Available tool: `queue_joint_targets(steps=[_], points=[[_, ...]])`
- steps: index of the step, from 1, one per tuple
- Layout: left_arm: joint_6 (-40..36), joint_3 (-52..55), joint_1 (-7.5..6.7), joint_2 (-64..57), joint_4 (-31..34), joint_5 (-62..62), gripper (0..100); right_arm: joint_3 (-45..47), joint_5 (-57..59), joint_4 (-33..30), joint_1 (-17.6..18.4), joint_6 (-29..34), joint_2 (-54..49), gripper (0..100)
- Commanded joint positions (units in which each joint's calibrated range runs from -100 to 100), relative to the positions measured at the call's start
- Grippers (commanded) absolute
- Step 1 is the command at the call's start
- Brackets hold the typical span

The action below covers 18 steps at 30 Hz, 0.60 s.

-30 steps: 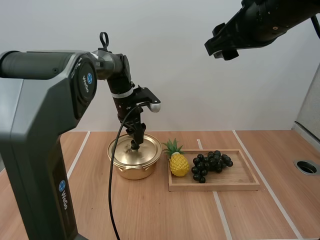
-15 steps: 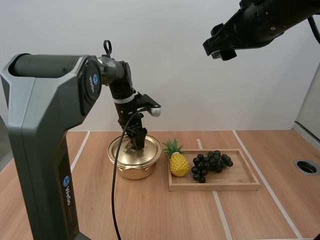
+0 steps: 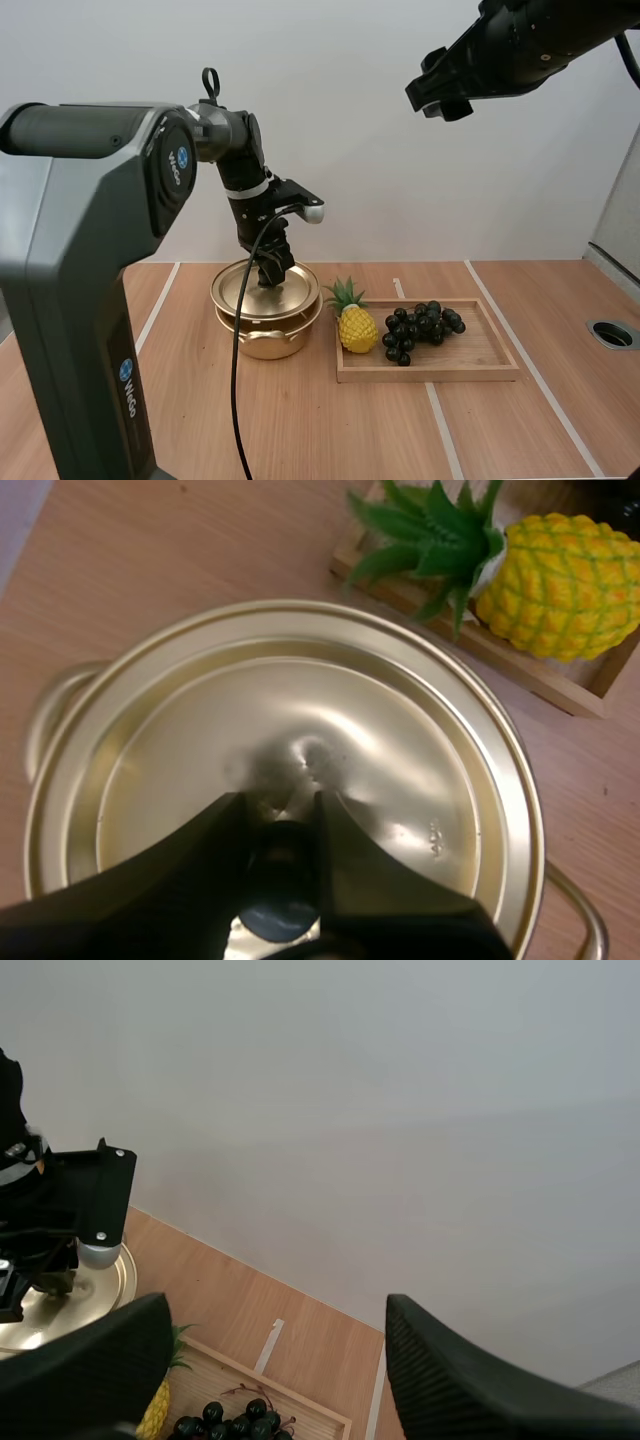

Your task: Open the pot, put the grape inside, and close it

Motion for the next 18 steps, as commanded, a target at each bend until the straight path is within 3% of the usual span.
queue_joint_targets(steps=[1, 14, 18], points=[[-1.15, -0.44, 0.00, -4.91, 0.40, 0.00, 0, -0.58, -0.38, 0.09, -0.19, -0.46, -0.30, 100], [-5.00, -2.72, 0.16, -30.97, 0.40, 0.00, 0, -0.58, -0.38, 1.31, -0.19, -0.46, -0.30, 100], [-10.45, -9.43, 2.18, -36.08, 0.40, 0.00, 0, -0.58, -0.38, 2.15, -0.19, -0.46, -0.30, 100]])
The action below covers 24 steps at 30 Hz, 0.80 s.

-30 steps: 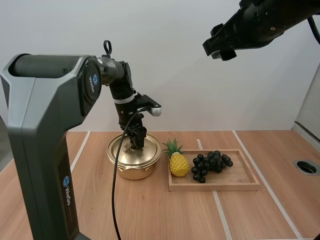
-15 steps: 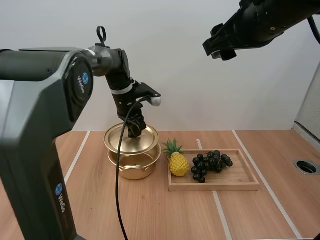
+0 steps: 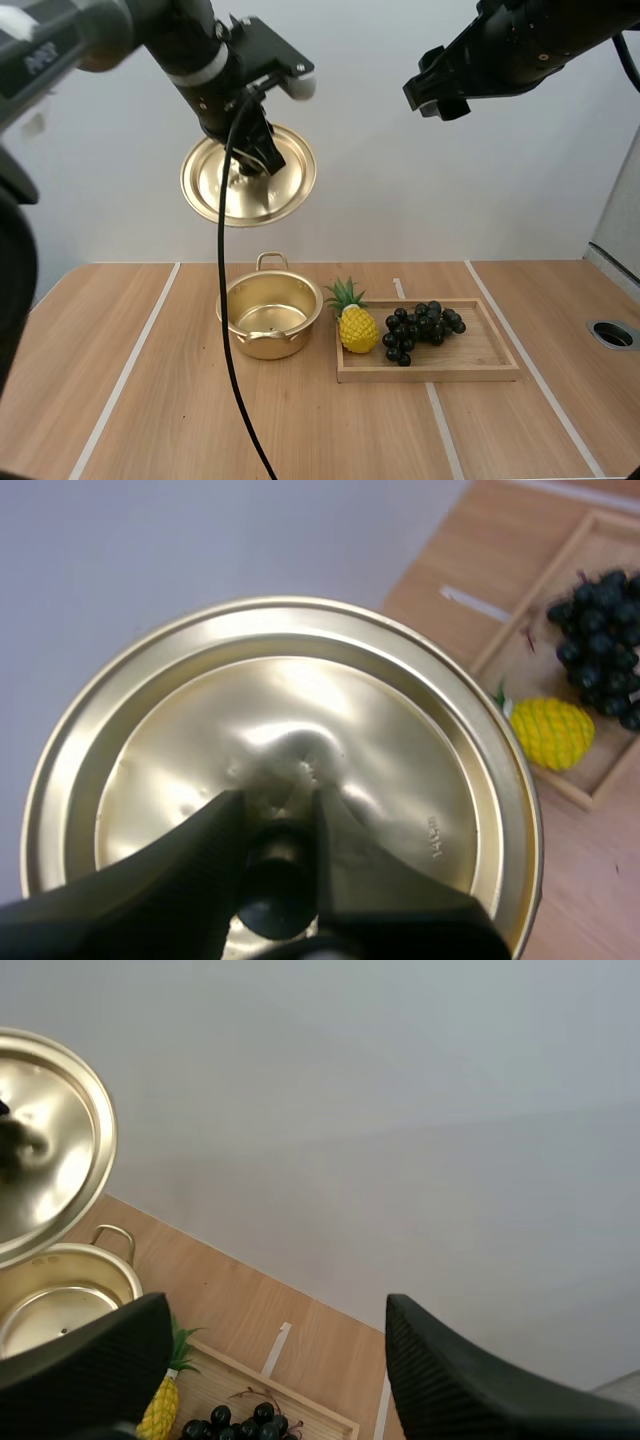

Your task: Open the pot, put the grape inside, and close it

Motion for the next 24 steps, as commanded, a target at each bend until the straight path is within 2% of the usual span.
queue_joint_targets(steps=[1, 4, 9, 12, 15, 20, 24], points=[[-4.77, -5.70, 1.77, -3.51, -0.10, 0.00, 0, -0.58, -0.38, 0.90, -0.19, -0.37, -0.30, 100], [-7.55, -13.12, 4.54, -4.60, -1.87, -0.86, 0, -0.58, -0.38, 2.03, -0.19, -0.37, -0.30, 100], [-11.54, -27.45, 9.77, -4.59, -9.05, -4.93, 0, -0.58, -0.38, 3.21, -0.19, -0.22, -0.30, 100], [-13.74, -34.76, 11.95, -3.69, -11.91, -9.60, 0, -0.58, -0.38, 3.21, -0.19, 0.00, -0.30, 100], [-16.35, -41.67, 12.86, -2.17, -12.47, -11.13, 0, -0.58, -0.38, 3.21, -0.19, 1.24, -0.30, 100], [-19.22, -50.57, 12.86, 0.46, -12.47, -14.08, 0, -0.58, -0.38, 3.21, -0.19, 6.16, -0.30, 100], [-19.55, -53.65, 12.86, 1.07, -12.47, -19.50, 0, -0.58, -0.38, 3.21, -0.19, 9.22, -0.30, 100]])
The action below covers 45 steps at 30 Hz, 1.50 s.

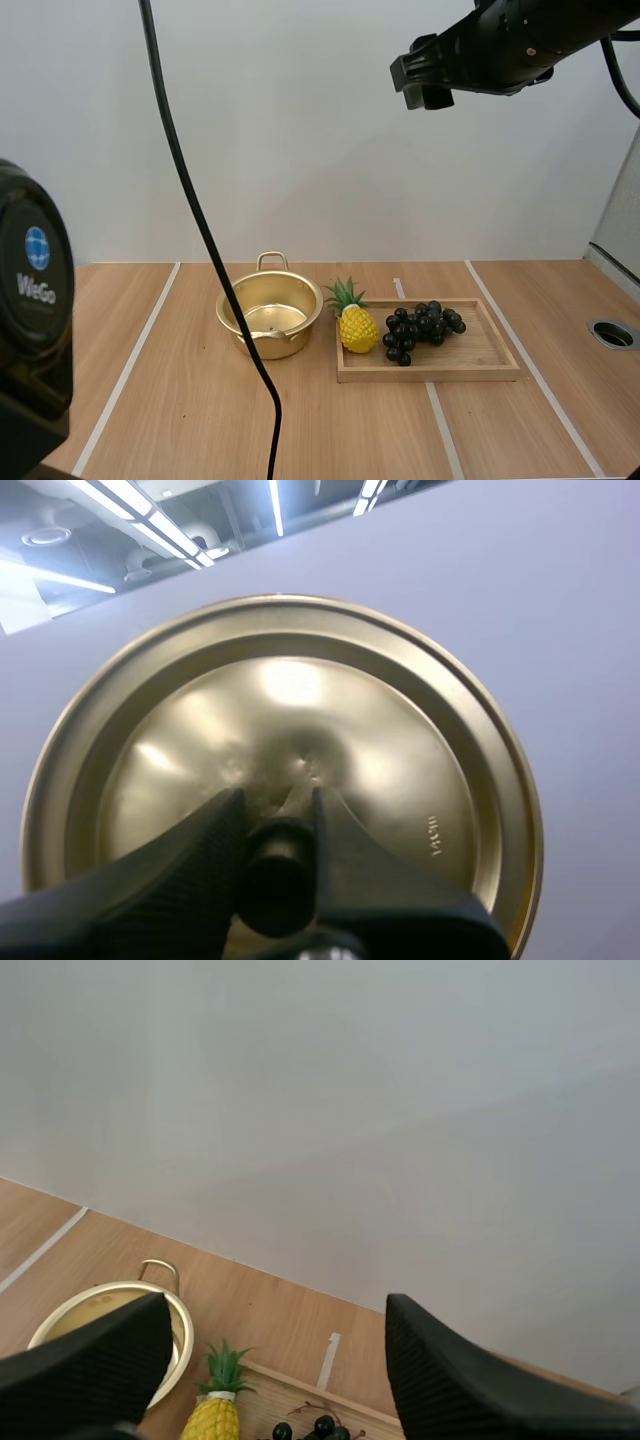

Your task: Open the pot, put the grape inside, and close it

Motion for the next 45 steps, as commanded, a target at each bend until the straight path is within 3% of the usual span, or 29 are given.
queue_joint_targets(steps=[1, 6, 12, 17, 21, 27, 35, 45], points=[[-1.07, -2.05, 0.10, 0.39, -0.91, -7.28, 0, -0.58, -0.38, 0.15, -0.19, 3.88, -0.30, 100], [-1.07, -2.99, 0.10, 0.28, -2.05, -9.29, 0, -0.58, -0.38, 0.27, -0.19, 5.44, -0.30, 100], [-1.07, -2.99, 0.10, 0.16, -0.23, -15.57, 0, 2.74, 0.85, -4.47, -0.19, 16.99, -0.30, 100], [-1.07, -2.99, 0.10, 0.16, -0.23, -15.81, 0, 11.12, -5.10, -12.10, -0.19, 29.15, -0.17, 100], [-1.07, -2.99, 0.10, 0.16, -0.23, -15.81, 0, 18.34, -8.08, -12.50, -0.19, 32.37, -0.17, 100], [-1.07, -2.99, 0.10, 0.16, -0.23, -15.81, 0, 29.26, -9.22, -13.55, -0.19, 43.83, 0.36, 100], [-1.07, -2.99, 0.10, 0.16, -0.23, -15.81, 0, 37.26, -15.06, -13.57, -0.19, 44.09, 3.58, 100], [-1.07, -2.99, 0.10, 0.16, -0.23, -15.81, 0, 37.59, -20.51, -10.33, -0.19, 47.85, 5.39, 100]])
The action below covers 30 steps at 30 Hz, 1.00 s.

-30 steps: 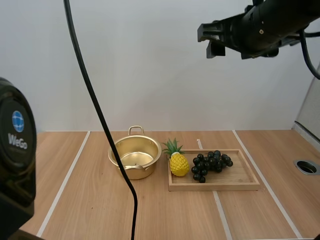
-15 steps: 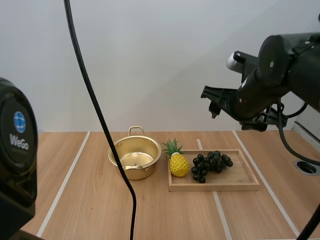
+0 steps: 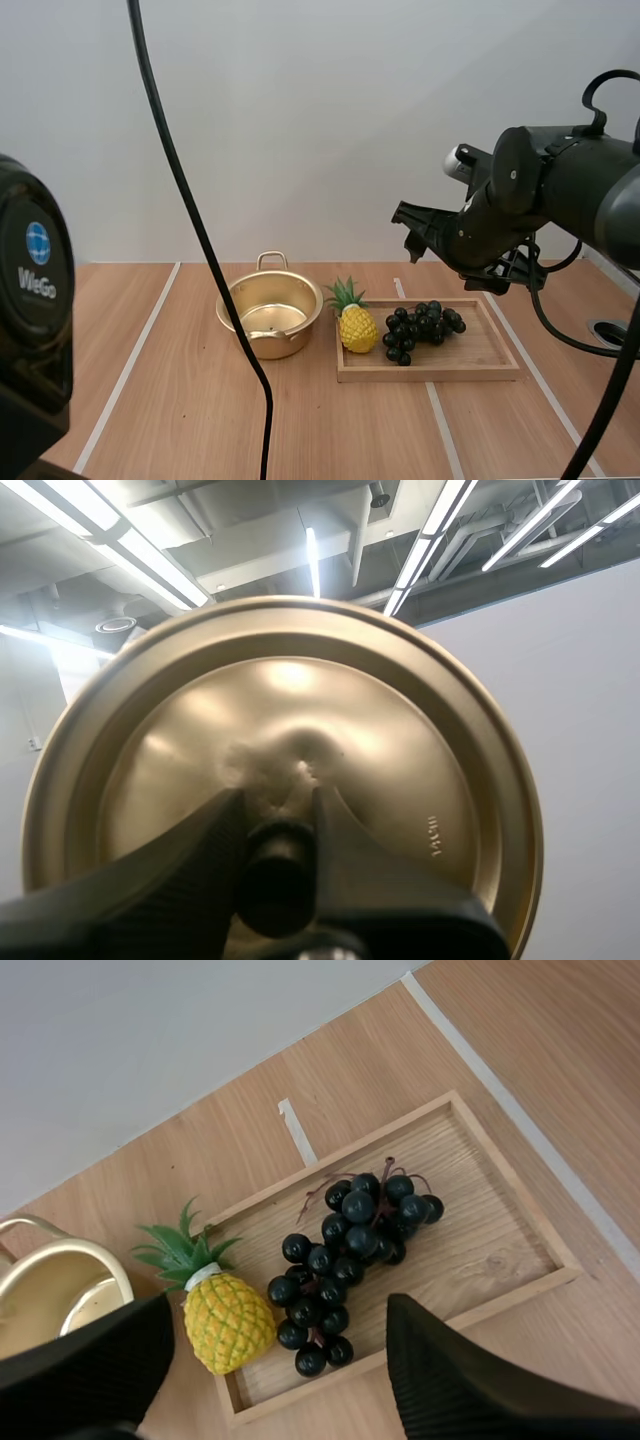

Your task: Open the pot, put the grape inside, and close it

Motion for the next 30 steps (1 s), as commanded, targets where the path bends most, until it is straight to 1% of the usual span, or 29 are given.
queue_joint_targets(steps=[1, 3, 6, 11, 15, 19, 24, 30], points=[[-0.59, -0.49, 0.03, -0.23, 0.02, -2.61, 0, 0.19, -0.28, 0.37, -0.19, 2.06, 2.11, 100], [-0.59, -0.49, 0.03, -0.23, 0.02, -2.61, 0, 0.04, 1.40, 1.38, -0.19, 2.58, 4.93, 100], [-0.59, -0.49, 0.03, -0.23, 0.02, -2.61, 0, 0.04, 2.66, 2.27, -0.19, 5.20, 9.28, 100], [-0.59, -0.49, 0.03, -0.23, 0.02, -2.61, 0, -1.00, 1.66, 1.59, -0.19, 10.87, 15.51, 100], [-0.59, -0.49, 0.03, -0.23, 0.02, -2.61, 0, -4.74, 1.66, -0.88, -0.19, 15.75, 21.02, 100], [-0.59, -0.49, 0.03, -0.23, 0.02, -2.61, 0, -9.42, 4.10, -0.88, -0.19, 16.49, 27.26, 100], [-0.59, -0.49, 0.03, -0.23, 0.02, -2.61, 0, -15.60, 9.35, -0.88, -0.19, 19.53, 35.33, 100], [-0.59, -0.49, 0.03, -0.23, 0.02, -2.61, 0, -19.52, 10.21, -0.53, -0.19, 23.10, 40.92, 100]])
